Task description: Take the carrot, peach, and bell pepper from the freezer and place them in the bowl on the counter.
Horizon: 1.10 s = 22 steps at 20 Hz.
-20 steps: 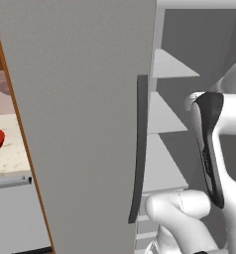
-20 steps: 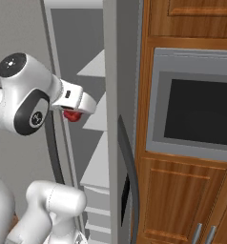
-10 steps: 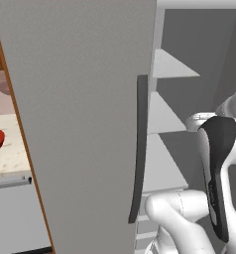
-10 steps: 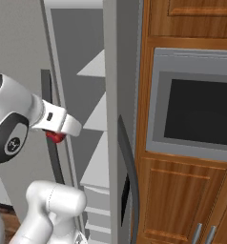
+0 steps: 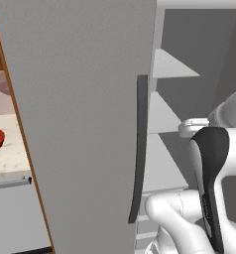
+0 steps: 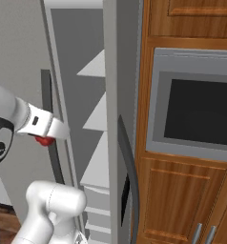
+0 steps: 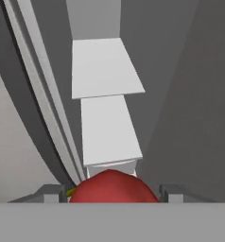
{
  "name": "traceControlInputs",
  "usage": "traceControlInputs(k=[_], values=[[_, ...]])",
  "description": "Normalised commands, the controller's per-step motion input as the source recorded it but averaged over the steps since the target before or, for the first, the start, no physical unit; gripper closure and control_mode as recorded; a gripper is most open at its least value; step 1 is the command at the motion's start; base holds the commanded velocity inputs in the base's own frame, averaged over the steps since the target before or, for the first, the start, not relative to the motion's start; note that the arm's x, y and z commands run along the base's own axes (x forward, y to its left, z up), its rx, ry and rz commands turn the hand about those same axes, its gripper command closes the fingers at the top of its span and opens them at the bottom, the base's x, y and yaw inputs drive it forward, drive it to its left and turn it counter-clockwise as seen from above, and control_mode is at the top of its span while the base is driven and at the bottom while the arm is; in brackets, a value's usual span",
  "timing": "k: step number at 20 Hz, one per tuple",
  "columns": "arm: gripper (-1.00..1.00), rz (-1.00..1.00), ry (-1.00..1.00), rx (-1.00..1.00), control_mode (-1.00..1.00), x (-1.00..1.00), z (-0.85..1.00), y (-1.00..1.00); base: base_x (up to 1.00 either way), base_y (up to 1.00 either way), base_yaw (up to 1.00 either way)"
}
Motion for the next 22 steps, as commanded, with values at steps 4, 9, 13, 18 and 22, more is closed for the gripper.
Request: traceControlInputs(k=[4, 9, 13, 18, 22], values=[[1.0, 0.0, 0.0, 0.0, 1.0, -0.05, 0.0, 0.04, -0.09, 0.08, 0.0], [1.0, 0.0, 0.0, 0.0, 1.0, 0.0, 0.0, 0.0, -0.58, 0.52, 0.07], [1.0, 0.0, 0.0, 0.0, 1.0, 0.0, 0.0, 0.0, -0.86, 0.97, 0.11], [1.0, 0.0, 0.0, 0.0, 1.0, 0.0, 0.0, 0.0, -0.45, 1.0, 0.03], [1.0, 0.0, 0.0, 0.0, 1.0, 0.0, 0.0, 0.0, 0.04, 1.0, 0.0]])
